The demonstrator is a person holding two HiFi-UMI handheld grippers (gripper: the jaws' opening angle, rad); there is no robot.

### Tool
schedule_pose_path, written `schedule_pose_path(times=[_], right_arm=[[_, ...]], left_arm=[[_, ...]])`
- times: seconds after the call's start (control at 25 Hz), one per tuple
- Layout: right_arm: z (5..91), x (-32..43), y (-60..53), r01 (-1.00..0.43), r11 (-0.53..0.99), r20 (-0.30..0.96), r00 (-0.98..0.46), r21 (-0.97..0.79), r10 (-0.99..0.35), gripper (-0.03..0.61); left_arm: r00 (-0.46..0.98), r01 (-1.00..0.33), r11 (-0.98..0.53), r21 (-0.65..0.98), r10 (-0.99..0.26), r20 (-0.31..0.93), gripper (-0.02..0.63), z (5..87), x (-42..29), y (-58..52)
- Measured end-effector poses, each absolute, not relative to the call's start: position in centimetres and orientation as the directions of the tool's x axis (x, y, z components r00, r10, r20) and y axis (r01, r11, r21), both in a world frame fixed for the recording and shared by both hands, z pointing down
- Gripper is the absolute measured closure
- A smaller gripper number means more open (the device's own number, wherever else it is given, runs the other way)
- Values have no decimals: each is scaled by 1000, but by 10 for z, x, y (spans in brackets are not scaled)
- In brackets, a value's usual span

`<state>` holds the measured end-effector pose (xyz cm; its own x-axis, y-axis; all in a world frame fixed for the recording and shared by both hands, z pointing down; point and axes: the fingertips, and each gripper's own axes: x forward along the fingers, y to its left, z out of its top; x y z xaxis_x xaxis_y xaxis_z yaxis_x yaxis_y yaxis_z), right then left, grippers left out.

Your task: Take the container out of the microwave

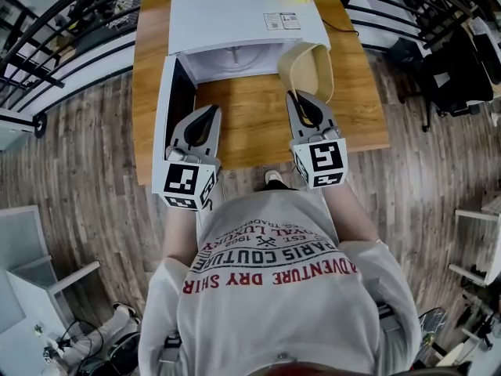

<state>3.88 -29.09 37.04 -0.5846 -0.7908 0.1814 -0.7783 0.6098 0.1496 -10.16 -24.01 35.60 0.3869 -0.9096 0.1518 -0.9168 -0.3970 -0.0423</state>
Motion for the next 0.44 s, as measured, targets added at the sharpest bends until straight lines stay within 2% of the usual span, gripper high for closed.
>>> schedule_pose_path(times=[0.44], right_arm=[[368,32,-304,-772,623,163,-603,130,-781,546]], left_arm=[[383,-918,-394,-53,-912,144,600,352,-103,-251]])
